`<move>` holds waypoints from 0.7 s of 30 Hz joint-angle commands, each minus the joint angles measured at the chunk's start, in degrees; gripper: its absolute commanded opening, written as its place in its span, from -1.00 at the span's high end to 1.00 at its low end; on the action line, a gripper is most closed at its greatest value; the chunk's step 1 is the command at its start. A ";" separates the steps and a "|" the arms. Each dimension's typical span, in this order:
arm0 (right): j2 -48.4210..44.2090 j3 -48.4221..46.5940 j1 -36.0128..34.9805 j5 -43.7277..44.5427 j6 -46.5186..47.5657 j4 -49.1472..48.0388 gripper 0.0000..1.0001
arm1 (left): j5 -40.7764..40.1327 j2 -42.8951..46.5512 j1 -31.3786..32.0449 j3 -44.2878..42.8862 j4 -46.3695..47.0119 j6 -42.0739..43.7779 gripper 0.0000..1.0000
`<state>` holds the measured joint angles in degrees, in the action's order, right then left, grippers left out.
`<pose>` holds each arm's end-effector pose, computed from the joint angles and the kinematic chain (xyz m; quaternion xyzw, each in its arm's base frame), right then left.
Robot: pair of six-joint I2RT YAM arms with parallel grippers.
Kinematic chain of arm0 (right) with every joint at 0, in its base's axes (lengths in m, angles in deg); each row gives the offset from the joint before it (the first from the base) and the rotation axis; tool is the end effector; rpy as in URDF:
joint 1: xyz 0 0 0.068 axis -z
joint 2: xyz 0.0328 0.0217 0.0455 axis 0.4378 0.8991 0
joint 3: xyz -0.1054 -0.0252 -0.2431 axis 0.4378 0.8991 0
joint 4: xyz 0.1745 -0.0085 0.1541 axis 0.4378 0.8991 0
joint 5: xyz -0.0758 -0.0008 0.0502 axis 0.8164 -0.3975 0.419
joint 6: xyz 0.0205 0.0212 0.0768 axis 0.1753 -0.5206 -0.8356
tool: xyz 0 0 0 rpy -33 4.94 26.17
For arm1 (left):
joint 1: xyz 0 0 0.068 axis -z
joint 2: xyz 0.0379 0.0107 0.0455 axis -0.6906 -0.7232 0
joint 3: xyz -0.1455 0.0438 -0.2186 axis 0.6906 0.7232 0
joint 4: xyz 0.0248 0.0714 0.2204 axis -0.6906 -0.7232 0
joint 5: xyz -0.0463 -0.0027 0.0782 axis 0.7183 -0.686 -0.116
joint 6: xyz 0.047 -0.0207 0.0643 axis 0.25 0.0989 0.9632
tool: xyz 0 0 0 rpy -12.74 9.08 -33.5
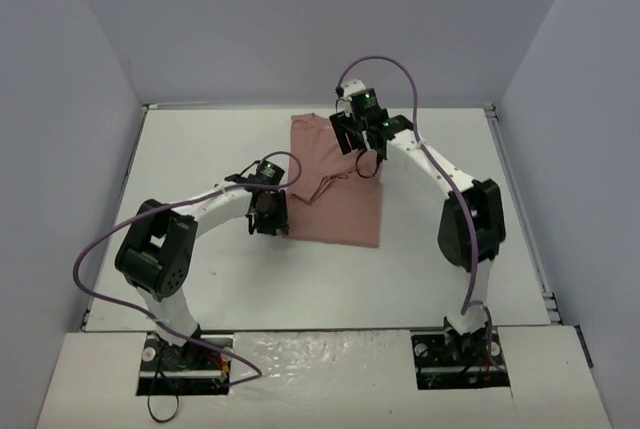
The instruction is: Fold and stack the t-shirts
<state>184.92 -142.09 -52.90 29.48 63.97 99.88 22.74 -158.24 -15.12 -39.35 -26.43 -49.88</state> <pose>0.4272 0.2080 0.2844 -0.2093 0.8300 0.0496 0.5145 0.2943 -0.1725 0.1599 -0.0743 0.9648 -0.1954 0.1593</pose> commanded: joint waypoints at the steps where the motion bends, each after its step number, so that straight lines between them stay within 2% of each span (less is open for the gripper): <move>1: -13.69 11.72 2.85 -13.51 -13.99 -1.07 -0.06 | -3.33 6.05 0.01 -10.60 -8.08 8.19 0.38; 3: -16.38 15.69 2.77 -18.13 -18.05 -1.16 0.32 | -2.69 6.15 0.00 -12.99 -8.46 9.65 0.38; 4: -17.00 17.46 2.76 -20.08 -19.37 -1.18 0.34 | -2.14 6.06 -0.08 -13.87 -8.70 10.18 0.38; 5: -17.36 19.12 2.67 -21.88 -20.38 -1.43 0.68 | -1.26 5.87 -0.08 -14.56 -8.62 10.52 0.38; 6: -18.25 22.57 2.50 -24.26 -21.22 -1.79 0.90 | 0.70 5.04 -0.02 -15.75 -8.44 10.88 0.38; 7: -18.81 24.96 2.25 -25.40 -22.12 -2.48 1.00 | 2.02 3.97 0.01 -16.53 -8.20 11.20 0.38; 12: -19.52 35.93 2.24 -28.34 -25.14 -8.13 1.00 | 8.57 -0.77 0.52 -18.92 -6.59 11.03 0.38; 21: -14.36 44.04 2.33 -31.63 -25.92 -18.31 1.00 | 14.66 -8.60 3.99 -20.64 -0.54 8.14 0.38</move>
<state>169.15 -99.02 -50.76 0.86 39.14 89.40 33.44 -165.98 -13.20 -56.89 -31.05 -40.83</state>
